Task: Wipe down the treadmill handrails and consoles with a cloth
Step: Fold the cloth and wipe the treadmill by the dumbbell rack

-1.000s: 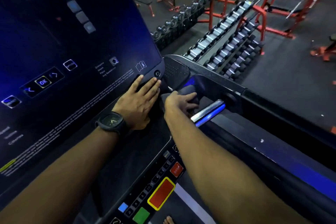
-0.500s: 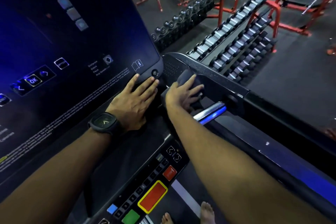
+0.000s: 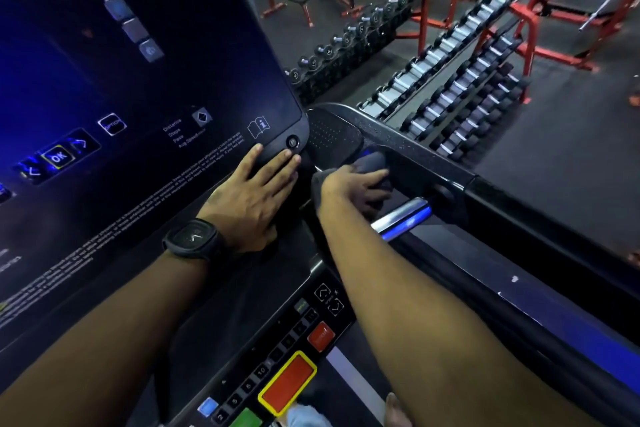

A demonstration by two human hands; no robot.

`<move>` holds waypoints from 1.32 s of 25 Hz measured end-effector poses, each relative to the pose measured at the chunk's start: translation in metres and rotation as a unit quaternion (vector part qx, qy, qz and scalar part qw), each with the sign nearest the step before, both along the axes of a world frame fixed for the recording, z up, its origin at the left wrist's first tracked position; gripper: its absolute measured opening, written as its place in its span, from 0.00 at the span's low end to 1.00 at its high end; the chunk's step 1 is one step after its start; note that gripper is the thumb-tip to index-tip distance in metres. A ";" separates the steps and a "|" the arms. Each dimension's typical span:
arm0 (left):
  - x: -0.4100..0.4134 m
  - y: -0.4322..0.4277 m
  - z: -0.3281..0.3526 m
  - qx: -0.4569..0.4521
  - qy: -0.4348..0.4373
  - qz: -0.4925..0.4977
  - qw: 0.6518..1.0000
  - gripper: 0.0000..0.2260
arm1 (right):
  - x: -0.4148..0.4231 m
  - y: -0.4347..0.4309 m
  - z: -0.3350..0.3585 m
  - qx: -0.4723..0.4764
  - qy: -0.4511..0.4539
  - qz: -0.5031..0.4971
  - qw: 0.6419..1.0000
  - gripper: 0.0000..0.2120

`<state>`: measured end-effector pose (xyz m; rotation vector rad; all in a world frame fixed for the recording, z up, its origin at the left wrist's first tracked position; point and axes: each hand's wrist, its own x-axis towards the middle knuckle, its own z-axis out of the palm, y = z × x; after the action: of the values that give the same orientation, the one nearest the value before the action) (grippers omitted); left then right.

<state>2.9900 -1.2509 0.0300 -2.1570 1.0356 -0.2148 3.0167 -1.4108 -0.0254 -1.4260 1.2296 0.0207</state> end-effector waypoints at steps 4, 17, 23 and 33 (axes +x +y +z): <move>0.001 -0.001 -0.002 0.013 -0.005 0.002 1.000 0.44 | -0.019 0.024 0.004 -0.020 -0.024 0.128 0.991 0.36; 0.001 0.000 -0.002 -0.011 0.003 -0.005 1.000 0.40 | 0.005 -0.013 -0.002 -0.055 -0.015 0.011 0.998 0.33; 0.002 -0.001 -0.003 -0.008 -0.008 -0.008 1.000 0.42 | -0.001 0.000 -0.004 -0.098 -0.043 0.093 0.990 0.35; 0.002 0.000 -0.002 -0.013 0.004 -0.005 1.000 0.40 | 0.007 -0.015 -0.008 -0.091 -0.032 0.013 0.995 0.35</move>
<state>2.9922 -1.2512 0.0284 -2.1770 1.0530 -0.2259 3.0241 -1.4255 -0.0336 -1.5891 1.1828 -0.1217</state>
